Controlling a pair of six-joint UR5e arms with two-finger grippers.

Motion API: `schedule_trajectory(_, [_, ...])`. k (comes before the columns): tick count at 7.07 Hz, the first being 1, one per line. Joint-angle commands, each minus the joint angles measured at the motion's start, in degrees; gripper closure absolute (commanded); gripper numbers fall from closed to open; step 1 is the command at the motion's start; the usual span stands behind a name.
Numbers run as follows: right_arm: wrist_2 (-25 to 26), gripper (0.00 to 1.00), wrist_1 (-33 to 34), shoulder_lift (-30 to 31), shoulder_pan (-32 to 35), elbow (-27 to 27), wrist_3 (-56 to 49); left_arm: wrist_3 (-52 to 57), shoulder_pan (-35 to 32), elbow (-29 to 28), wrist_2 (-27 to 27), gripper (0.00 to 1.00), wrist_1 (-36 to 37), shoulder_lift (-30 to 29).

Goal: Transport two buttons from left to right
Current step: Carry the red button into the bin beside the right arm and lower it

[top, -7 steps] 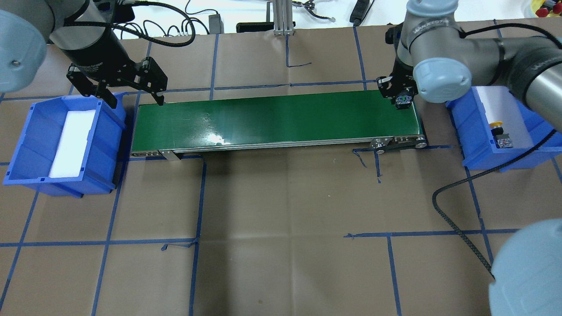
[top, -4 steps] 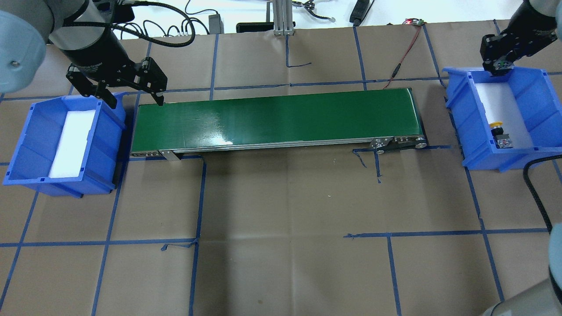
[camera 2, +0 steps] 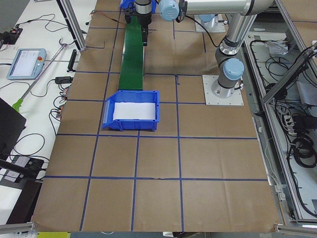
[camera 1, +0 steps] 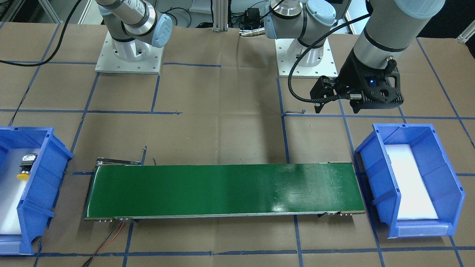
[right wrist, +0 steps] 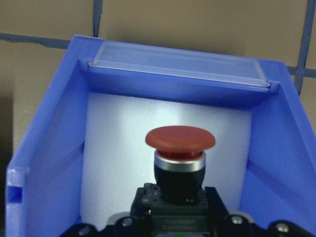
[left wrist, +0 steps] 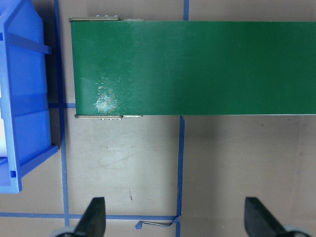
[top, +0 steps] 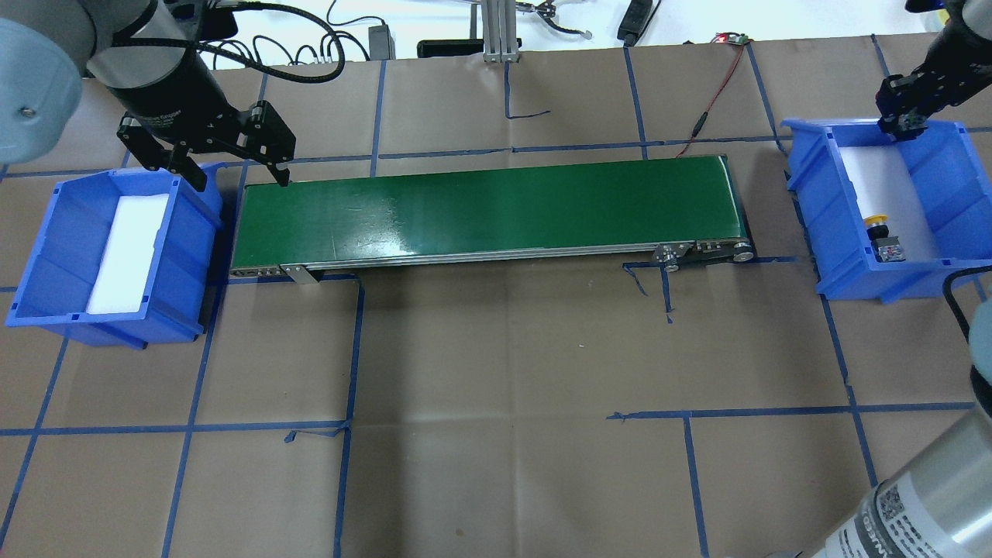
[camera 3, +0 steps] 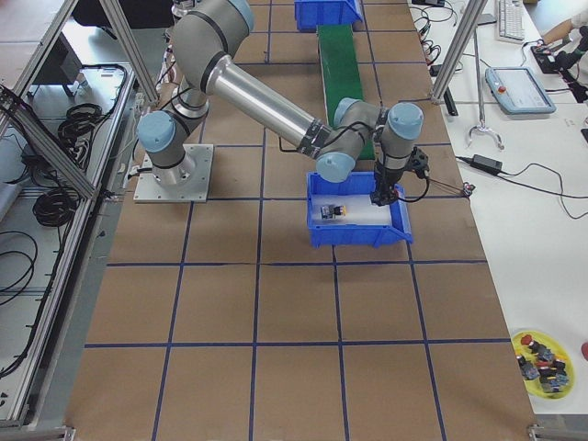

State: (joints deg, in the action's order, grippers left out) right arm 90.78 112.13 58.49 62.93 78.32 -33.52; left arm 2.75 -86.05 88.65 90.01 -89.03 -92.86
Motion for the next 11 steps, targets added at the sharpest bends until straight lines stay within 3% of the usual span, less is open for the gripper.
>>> schedule_trajectory(1, [1.0, 0.97, 1.3, -1.4, -0.2, 3.0, 0.5, -0.1, 0.0, 0.0, 0.0, 0.01, 0.0, 0.0])
schedule_trajectory(5, [1.1, 0.92, 2.8, -4.3, -0.2, 3.2, 0.7, 0.0, 0.0, 0.0, 0.0, 0.01, -0.1, 0.0])
schedule_trajectory(7, [0.7, 0.01, 2.8, -4.4, -0.2, 3.2, 2.2, 0.1, 0.0, 0.0, 0.1, 0.01, -0.1, 0.0])
schedule_trajectory(11, [0.8, 0.01, 1.7, -0.5, -0.2, 2.9, 2.5, 0.0, 0.0, 0.0, 0.0, 0.01, -0.1, 0.0])
